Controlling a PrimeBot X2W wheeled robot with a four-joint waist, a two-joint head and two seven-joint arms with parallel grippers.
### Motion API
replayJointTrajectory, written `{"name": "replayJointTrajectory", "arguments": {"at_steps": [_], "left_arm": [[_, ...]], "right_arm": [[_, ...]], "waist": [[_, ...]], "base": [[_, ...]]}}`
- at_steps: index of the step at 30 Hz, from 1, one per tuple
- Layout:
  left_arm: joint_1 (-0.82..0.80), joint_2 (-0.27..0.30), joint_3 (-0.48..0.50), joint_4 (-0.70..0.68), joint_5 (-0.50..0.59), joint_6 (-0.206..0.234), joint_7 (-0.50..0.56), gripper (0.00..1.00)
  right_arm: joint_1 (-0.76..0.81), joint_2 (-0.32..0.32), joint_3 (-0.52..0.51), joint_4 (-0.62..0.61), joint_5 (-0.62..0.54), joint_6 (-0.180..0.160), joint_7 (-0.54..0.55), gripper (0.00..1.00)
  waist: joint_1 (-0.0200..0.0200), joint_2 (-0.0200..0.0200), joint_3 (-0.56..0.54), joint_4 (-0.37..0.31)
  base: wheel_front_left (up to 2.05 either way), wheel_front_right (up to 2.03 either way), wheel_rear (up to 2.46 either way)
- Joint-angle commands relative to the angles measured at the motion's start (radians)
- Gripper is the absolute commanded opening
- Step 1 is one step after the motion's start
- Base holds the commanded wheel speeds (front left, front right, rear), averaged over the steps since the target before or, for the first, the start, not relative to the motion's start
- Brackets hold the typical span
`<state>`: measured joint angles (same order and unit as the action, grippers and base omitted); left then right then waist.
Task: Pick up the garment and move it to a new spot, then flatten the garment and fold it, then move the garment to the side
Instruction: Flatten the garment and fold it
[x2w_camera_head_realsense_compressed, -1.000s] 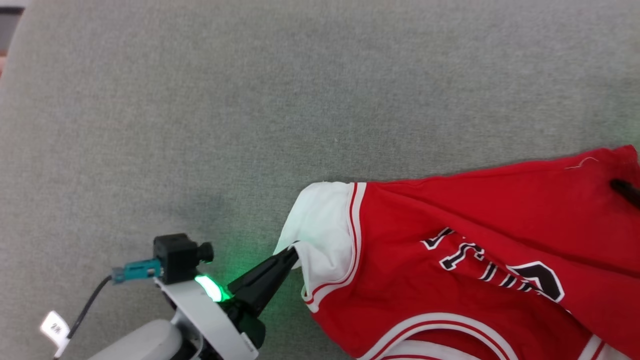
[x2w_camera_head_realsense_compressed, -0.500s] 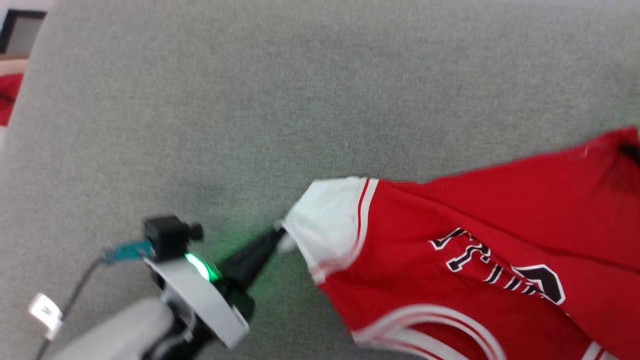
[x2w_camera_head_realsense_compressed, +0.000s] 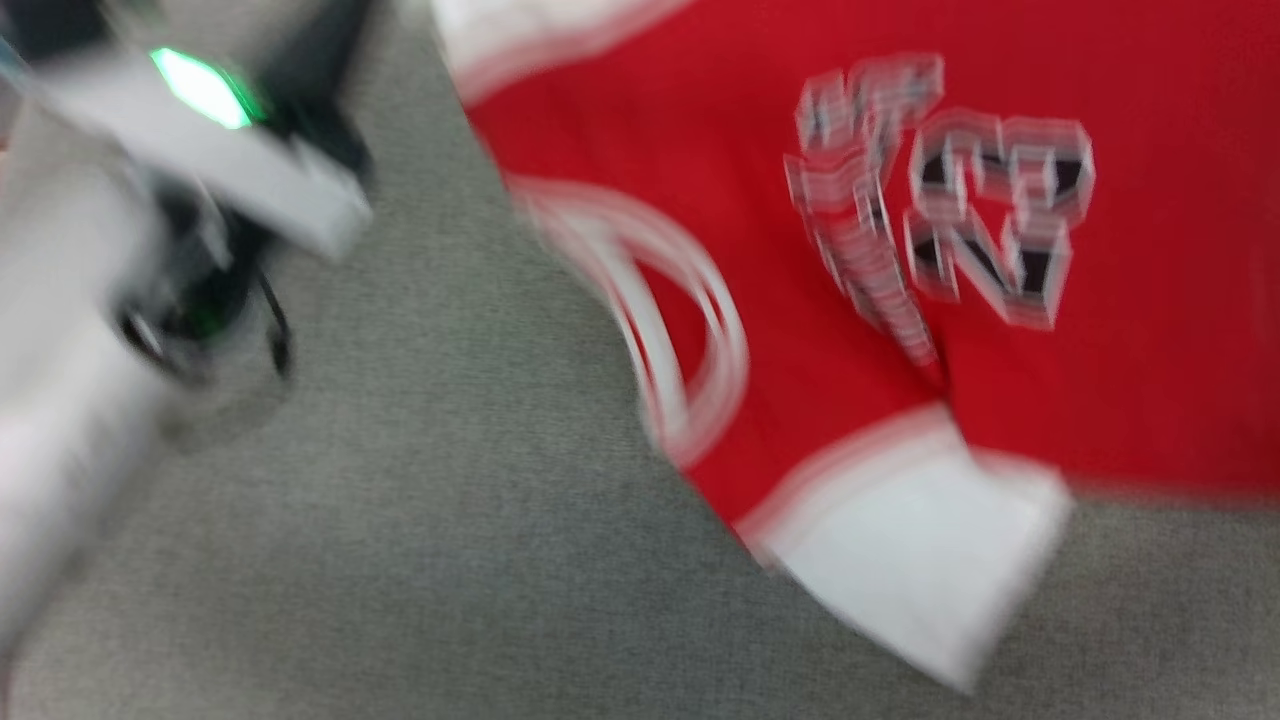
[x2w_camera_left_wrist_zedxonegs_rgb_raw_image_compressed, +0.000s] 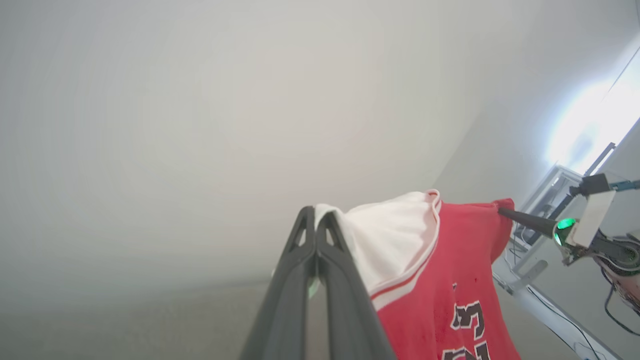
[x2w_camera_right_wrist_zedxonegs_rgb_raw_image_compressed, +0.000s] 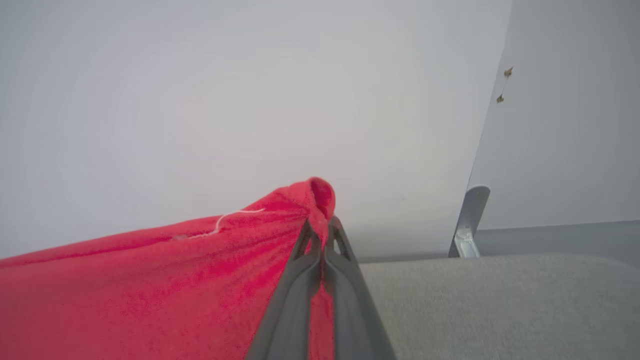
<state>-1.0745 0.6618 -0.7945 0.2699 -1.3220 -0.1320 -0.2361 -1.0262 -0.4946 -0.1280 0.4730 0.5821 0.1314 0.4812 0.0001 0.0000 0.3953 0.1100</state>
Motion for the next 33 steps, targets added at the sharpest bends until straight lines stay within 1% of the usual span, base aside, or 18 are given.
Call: {"name": "replayJointTrajectory", "arguments": {"at_steps": [1, 6, 9, 11, 14, 16, 20, 24, 29, 31, 33], "left_arm": [[-0.034, 0.005, 0.02, 0.028, -0.004, 0.003, -0.002, 0.0], [-0.288, -0.056, 0.106, 0.242, -0.013, 0.004, -0.012, 0.0], [-0.425, -0.086, 0.125, 0.355, 0.013, 0.004, -0.018, 0.0], [-0.509, -0.096, 0.118, 0.408, 0.055, 0.004, -0.021, 0.0], [-0.608, -0.119, 0.132, 0.457, 0.09, 0.004, -0.028, 0.0], [-0.618, -0.132, 0.136, 0.454, 0.079, 0.004, -0.03, 0.0], [-0.54, -0.136, 0.09, 0.402, 0.037, 0.004, -0.029, 0.0], [-0.408, -0.122, 0.061, 0.284, -0.045, 0.003, -0.03, 0.0], [-0.181, -0.097, 0.072, 0.084, -0.113, 0.003, -0.029, 0.0], [-0.08, -0.08, 0.075, 0.008, -0.113, 0.003, -0.029, 0.0], [0.024, -0.078, 0.103, -0.063, -0.117, 0.003, -0.029, 0.0]], "right_arm": [[-0.032, 0.007, -0.022, 0.011, -0.018, -0.001, -0.018, 0.0], [-0.256, 0.075, -0.109, 0.113, -0.109, -0.002, -0.132, 0.0], [-0.366, 0.089, -0.135, 0.17, -0.162, -0.003, -0.198, 0.0], [-0.428, 0.096, -0.153, 0.209, -0.184, -0.003, -0.237, 0.0], [-0.511, 0.101, -0.166, 0.278, -0.212, -0.003, -0.296, 0.0], [-0.523, 0.098, -0.153, 0.315, -0.215, -0.004, -0.305, 0.0], [-0.487, 0.093, -0.096, 0.366, -0.209, -0.004, -0.302, 0.0], [-0.415, 0.084, -0.02, 0.382, -0.168, -0.002, -0.29, 0.0], [-0.261, 0.056, 0.079, 0.315, -0.05, -0.001, -0.272, 0.0], [-0.183, 0.034, 0.121, 0.261, 0.003, -0.001, -0.26, 0.0], [-0.088, 0.006, 0.154, 0.198, 0.061, -0.001, -0.24, 0.0]], "waist": [[-0.0001, 0.0, 0.027, -0.025], [-0.0001, 0.0, 0.07, -0.052], [-0.0001, 0.0, 0.089, -0.061], [-0.0001, 0.0, 0.096, -0.065], [-0.0001, 0.0, 0.101, -0.068], [-0.0001, 0.0, 0.1, -0.067], [-0.0001, 0.0, 0.098, -0.062], [-0.0001, 0.0, 0.09, -0.056], [-0.0001, 0.0, 0.07, -0.052], [-0.0001, 0.0, 0.06, -0.052], [-0.0001, 0.0, 0.047, -0.05]], "base": [[0.0, 0.0, 0.0], [0.0, 0.0, 0.0], [0.0, 0.0, 0.0], [0.0, 0.0, 0.0], [0.0, 0.0, 0.0], [0.0, 0.0, 0.0], [0.0, 0.0, 0.0], [0.0, 0.0, 0.0], [0.0, 0.0, 0.0], [0.0, 0.0, 0.0], [0.0, 0.0, 0.0]]}}
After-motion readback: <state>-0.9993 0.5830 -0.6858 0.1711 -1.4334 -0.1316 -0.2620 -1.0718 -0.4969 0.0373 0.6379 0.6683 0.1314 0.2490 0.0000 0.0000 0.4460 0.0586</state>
